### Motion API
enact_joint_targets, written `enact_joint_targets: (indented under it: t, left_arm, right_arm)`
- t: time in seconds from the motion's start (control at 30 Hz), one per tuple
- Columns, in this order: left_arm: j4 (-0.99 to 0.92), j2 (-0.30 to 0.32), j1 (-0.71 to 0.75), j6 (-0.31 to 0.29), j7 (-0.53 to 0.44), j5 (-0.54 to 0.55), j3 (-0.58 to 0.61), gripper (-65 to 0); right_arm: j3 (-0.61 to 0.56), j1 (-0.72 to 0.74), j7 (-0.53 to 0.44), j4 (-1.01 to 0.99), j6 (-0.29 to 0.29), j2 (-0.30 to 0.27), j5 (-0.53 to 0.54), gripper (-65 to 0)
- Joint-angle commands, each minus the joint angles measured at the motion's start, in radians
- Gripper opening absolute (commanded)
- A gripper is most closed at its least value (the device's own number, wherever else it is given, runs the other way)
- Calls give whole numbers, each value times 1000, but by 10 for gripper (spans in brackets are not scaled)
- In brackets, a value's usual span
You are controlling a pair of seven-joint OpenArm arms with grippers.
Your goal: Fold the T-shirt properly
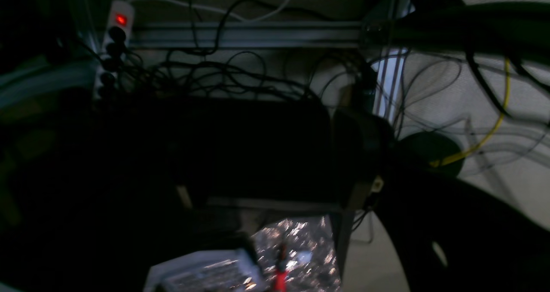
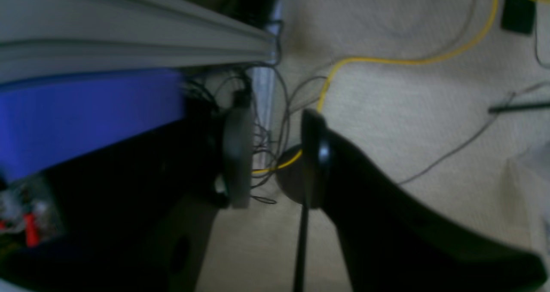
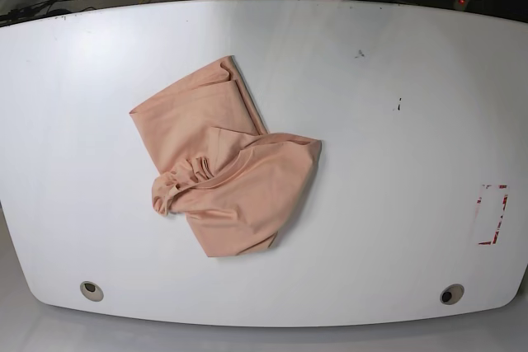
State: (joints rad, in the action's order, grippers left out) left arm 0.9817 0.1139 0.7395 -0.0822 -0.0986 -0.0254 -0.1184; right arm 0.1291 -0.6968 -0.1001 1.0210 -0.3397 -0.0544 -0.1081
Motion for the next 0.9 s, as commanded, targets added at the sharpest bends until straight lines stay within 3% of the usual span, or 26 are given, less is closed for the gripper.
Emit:
enact_joint_targets:
  t: [0.0,0.1,0.27,0.43,0.67,0.87]
  left_arm:
    - [110,42,70,-3,38,5,44,-264]
    - [242,74,134,-3,81,12,59,-264]
    - [432,105,223,-3,84,12,58,-264]
    - [586,135,297,-3,84,12,55,-264]
    - [788,142,418,-3,84,14,0,-264]
    - [951,140,493,-3,84,15,-39,-264]
  right_arm:
    - [2,-73,23,123,-6,-3,3,-461]
    - [8,-149,50,264,-9,32,3,-463]
    - [2,-248,84,453,-9,40,5,-463]
    - [8,-340,92,617,-9,84,5,-463]
    - [8,-456,92,827,-9,112,8,-463]
    - [16,-513,95,958,-9,84,176,-463]
